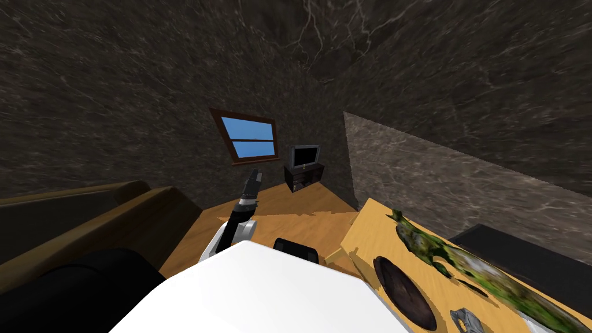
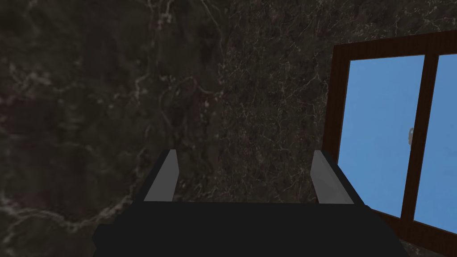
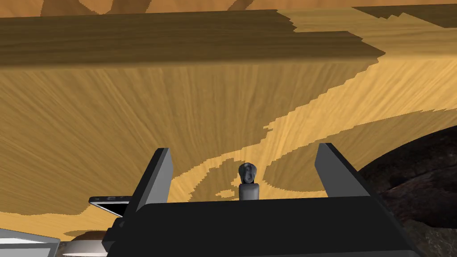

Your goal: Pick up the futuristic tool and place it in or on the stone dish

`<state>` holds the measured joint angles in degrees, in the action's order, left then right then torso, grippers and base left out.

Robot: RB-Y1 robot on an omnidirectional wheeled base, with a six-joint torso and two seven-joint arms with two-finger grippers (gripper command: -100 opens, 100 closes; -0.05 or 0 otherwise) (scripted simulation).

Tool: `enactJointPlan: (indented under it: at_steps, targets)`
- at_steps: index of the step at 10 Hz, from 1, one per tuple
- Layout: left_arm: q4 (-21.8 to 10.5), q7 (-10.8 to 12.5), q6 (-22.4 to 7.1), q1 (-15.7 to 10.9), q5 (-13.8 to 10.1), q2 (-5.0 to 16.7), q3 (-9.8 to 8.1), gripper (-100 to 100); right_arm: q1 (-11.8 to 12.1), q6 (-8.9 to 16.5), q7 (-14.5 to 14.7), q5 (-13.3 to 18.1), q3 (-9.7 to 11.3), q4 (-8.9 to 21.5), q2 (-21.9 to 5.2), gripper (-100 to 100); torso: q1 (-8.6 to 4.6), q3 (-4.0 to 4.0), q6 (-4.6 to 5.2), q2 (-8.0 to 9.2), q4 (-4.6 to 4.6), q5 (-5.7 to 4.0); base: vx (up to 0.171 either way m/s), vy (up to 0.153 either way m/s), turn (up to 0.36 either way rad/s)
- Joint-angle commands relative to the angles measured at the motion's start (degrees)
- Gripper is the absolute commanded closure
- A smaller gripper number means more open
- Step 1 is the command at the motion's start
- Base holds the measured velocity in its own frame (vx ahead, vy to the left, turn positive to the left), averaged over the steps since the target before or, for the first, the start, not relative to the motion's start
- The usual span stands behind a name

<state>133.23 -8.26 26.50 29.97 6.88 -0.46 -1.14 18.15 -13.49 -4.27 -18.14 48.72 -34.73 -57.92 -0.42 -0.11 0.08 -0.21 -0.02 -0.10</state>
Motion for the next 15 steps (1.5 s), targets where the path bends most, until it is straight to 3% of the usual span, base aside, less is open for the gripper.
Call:
enactJointPlan:
  at_steps: [1,5,6,8,9,10,11,13,14,15]
  targets:
    - [0.0,0.0,0.0,0.0,0.0,0.0,0.0,0,-1.7,0.4,-0.8,-0.7,0.8,2.4,-0.1,-100,0.0,0.0,0.0,0.0,0.0,0.0,0.039,-0.075,0.085]
    - [0.0,0.0,0.0,0.0,0.0,0.0,0.0,0,-4.0,2.2,-1.8,-2.7,0.8,4.4,-1.3,-100,-0.12,0.03,-0.04,0.04,0.02,0.01,0.043,-0.102,0.105]
    - [0.0,0.0,0.0,0.0,0.0,0.0,0.0,0,-4.0,2.2,-1.8,-2.7,0.8,3.1,-1.3,-100,-0.16,0.0,-0.01,-0.01,0.01,-0.03,0.052,-0.077,0.01]
    - [0.0,0.0,0.0,0.0,0.0,0.0,0.0,0,-4.0,2.2,-1.8,-2.7,0.8,4.4,-1.3,-100,0.26,0.04,0.03,0.07,0.01,0.04,0.019,-0.002,-0.016]
    - [0.0,0.0,0.0,0.0,0.0,0.0,0.01,0,-3.7,2.4,-1.6,-2.7,0.4,3.5,-1.5,-100,0.4,0.09,0.03,0.15,0.03,0.08,0.001,0.007,-0.002]
    - [0.0,0.0,0.0,0.0,0.0,0.0,0.01,0,-3.7,2.4,-1.6,-2.7,0.4,3.6,-1.5,0,0.42,0.11,0.03,0.2,0.04,0.09,0.0,0.0,0.0]
    - [0.0,0.0,0.0,0.0,0.0,0.0,0.01,0,-4.2,2.9,-1.0,-1.7,-0.9,4.8,0.3,-100,0.41,0.12,0.03,0.21,0.05,0.09,-0.005,-0.044,0.021]
    - [0.0,0.0,0.0,0.0,0.0,0.0,0.0,0,-4.6,3.4,-0.3,-0.6,-2.2,5.9,2.2,-100,0.12,0.14,0.01,0.23,0.05,0.02,-0.005,-0.082,0.046]
    - [0.0,0.0,0.0,0.0,0.0,0.0,0.0,0,-4.3,3.4,-0.5,-0.9,-2.2,5.0,1.5,-100,0.09,0.14,0.04,0.24,0.05,0.01,-0.002,-0.036,0.006]
    - [0.0,0.0,0.0,0.0,0.0,0.0,0.0,0,-4.2,3.7,-0.2,-0.9,-2.5,4.8,1.5,100,0.23,0.14,0.03,0.23,0.05,0.04,0.0,-0.007,0.001]
